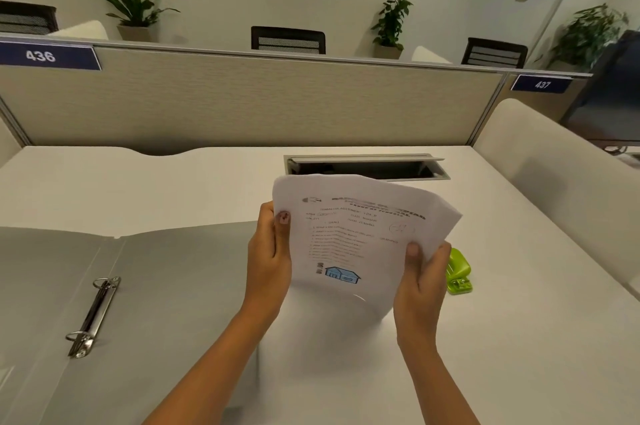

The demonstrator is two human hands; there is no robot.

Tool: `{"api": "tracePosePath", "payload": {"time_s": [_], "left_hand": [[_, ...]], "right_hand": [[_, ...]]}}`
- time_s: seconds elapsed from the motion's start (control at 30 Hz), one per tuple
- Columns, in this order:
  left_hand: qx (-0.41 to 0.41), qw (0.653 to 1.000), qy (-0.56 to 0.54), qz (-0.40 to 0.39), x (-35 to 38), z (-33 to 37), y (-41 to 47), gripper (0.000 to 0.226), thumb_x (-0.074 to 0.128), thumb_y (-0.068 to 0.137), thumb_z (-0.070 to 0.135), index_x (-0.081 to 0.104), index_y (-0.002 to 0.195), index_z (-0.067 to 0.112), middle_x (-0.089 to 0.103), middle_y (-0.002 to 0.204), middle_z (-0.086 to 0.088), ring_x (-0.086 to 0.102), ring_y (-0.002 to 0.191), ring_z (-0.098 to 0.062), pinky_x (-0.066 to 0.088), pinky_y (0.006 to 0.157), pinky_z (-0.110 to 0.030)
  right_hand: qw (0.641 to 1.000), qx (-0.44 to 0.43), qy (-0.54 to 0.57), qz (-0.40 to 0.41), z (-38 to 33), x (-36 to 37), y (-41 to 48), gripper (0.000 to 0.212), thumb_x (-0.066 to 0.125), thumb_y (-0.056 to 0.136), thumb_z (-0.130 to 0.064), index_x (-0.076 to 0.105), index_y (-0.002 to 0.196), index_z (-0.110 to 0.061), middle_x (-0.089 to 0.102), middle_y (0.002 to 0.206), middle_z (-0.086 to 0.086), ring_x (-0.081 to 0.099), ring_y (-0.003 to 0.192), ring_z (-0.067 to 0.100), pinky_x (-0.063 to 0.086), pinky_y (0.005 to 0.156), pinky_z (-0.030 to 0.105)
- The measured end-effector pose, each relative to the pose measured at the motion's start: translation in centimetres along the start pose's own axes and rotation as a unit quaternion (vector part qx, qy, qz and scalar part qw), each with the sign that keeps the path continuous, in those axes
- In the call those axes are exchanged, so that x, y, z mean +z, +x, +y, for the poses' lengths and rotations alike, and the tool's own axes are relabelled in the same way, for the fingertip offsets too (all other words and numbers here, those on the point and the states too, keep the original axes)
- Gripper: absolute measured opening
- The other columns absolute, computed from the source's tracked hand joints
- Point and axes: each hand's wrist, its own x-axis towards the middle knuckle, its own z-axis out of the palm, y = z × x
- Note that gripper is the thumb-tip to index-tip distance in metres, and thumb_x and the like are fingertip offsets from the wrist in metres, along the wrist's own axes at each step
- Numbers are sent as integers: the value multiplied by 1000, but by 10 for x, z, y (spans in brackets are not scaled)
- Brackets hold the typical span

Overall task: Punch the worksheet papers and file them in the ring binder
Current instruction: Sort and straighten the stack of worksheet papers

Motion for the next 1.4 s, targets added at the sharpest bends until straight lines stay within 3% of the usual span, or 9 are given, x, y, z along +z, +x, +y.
{"api": "tracePosePath", "payload": {"time_s": [0.2,0.43,0.6,0.8,0.9,1.03,1.13,1.2,1.4], "left_hand": [[-18,1000,9,2,5,-1,4,19,35,92,46,48,106,46,63,97,17,65,92,-7,58,61,-23],[-23,999,21,17,5,-4,10,17,34,95,46,47,106,42,63,92,25,66,87,-5,56,58,-20],[-53,998,23,16,6,-12,4,19,33,92,47,47,103,42,64,92,19,66,86,-2,55,59,-20],[-45,998,22,31,6,-14,3,31,34,90,55,51,109,38,65,91,17,67,86,-6,57,58,-21],[-49,998,29,25,7,-17,1,22,32,93,48,48,104,38,64,88,21,66,84,-4,55,57,-20],[-62,997,30,18,7,-24,-5,21,31,93,46,46,104,35,65,91,16,67,81,-4,56,59,-21],[-60,998,26,18,6,-25,-5,14,33,96,43,45,103,44,64,92,19,67,83,-5,57,59,-22],[-58,998,16,16,6,-25,-5,14,35,95,42,44,106,45,64,95,22,67,88,-6,57,59,-23],[-70,997,9,5,6,-31,-11,17,38,93,44,45,105,54,64,97,21,66,93,-6,57,62,-22]], "right_hand": [[1000,0,-21,-7,-6,6,4,37,33,102,-29,44,101,-64,58,93,-38,61,89,-9,51,59,9],[1000,2,-20,-5,-4,7,10,22,36,96,-43,45,102,-62,60,97,-31,62,88,-7,52,58,10],[999,35,-30,-23,10,8,4,23,36,96,-39,48,97,-59,60,99,-23,62,85,-9,50,57,8],[999,25,-39,-26,10,5,7,27,36,98,-37,47,97,-62,60,92,-36,63,84,-7,52,56,11],[998,40,-30,-30,16,3,4,28,37,99,-36,49,99,-61,62,93,-35,63,85,-8,51,57,9],[995,93,-9,-40,31,1,-3,26,40,99,-33,54,120,-38,66,106,-16,64,86,-9,51,58,9],[995,95,0,-35,33,-1,-2,40,41,94,-42,55,127,-23,66,106,-13,64,88,-7,52,59,10],[995,96,3,-33,33,-1,-2,45,41,90,-47,55,127,-25,66,105,-16,64,89,-5,53,60,12],[990,130,-4,-51,39,1,-9,19,42,94,-40,57,105,-42,67,101,-13,66,91,7,55,61,15]]}}
